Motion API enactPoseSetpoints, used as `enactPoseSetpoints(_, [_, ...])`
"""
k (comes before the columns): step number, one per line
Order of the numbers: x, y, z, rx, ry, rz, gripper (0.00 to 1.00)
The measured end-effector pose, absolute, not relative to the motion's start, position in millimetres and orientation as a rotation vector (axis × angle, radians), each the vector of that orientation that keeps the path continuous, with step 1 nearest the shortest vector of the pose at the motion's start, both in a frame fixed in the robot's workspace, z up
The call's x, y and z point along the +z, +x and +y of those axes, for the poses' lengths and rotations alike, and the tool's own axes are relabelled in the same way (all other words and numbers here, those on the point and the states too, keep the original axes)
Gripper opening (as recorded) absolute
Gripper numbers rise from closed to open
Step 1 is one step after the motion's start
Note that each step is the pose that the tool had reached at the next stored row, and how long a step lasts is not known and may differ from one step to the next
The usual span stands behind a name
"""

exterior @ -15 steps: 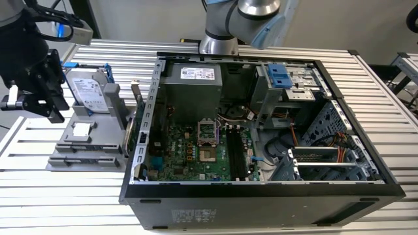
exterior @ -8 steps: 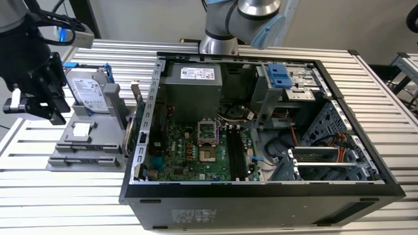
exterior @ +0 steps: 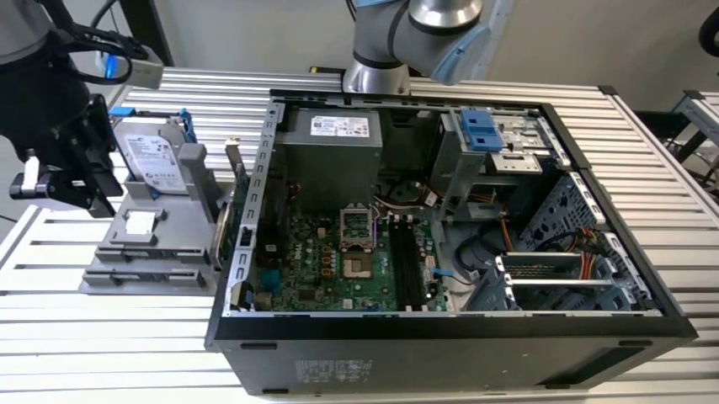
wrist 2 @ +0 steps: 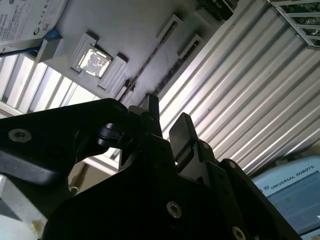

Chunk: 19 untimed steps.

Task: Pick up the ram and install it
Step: 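Pick up the ram and move it above insertion slot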

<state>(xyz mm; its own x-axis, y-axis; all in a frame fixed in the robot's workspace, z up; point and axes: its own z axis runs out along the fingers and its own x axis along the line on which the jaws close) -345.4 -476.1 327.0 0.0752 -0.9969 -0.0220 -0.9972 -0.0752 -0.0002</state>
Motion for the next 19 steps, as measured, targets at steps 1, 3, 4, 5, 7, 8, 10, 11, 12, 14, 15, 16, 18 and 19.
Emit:
enactPoseSetpoints(1, [326.4,-345.4,-476.1,0.025,-2.292,2.126,1.0])
enactPoseSetpoints(3, [325.0,-345.4,-476.1,0.025,-2.292,2.126,1.0])
enactPoseSetpoints(4, [324.2,-345.4,-476.1,0.025,-2.292,2.126,1.0])
enactPoseSetpoints(5, [323.5,-345.4,-476.1,0.025,-2.292,2.126,1.0])
enactPoseSetpoints(7, [321.8,-345.4,-476.1,0.025,-2.292,2.126,1.0])
enactPoseSetpoints(8, [320.9,-345.4,-476.1,0.025,-2.292,2.126,1.0])
enactPoseSetpoints(10, [318.8,-345.5,-476.0,0.026,-2.288,2.129,1.0])
enactPoseSetpoints(11, [317.6,-345.5,-476.0,0.027,-2.283,2.134,1.0])
enactPoseSetpoints(12, [316.2,-345.4,-476.0,0.027,-2.276,2.141,1.0])
enactPoseSetpoints(14, [312.6,-345.4,-476.0,0.027,-2.26,2.157,1.0])
enactPoseSetpoints(15, [310.8,-345.4,-476.1,0.028,-2.253,2.164,1.0])
enactPoseSetpoints(16, [308.9,-345.3,-476.1,0.028,-2.247,2.17,1.0])
enactPoseSetpoints(18, [305.3,-345.4,-476.1,0.028,-2.238,2.178,1.0])
enactPoseSetpoints(19, [303.7,-345.4,-476.1,0.028,-2.234,2.182,1.0])
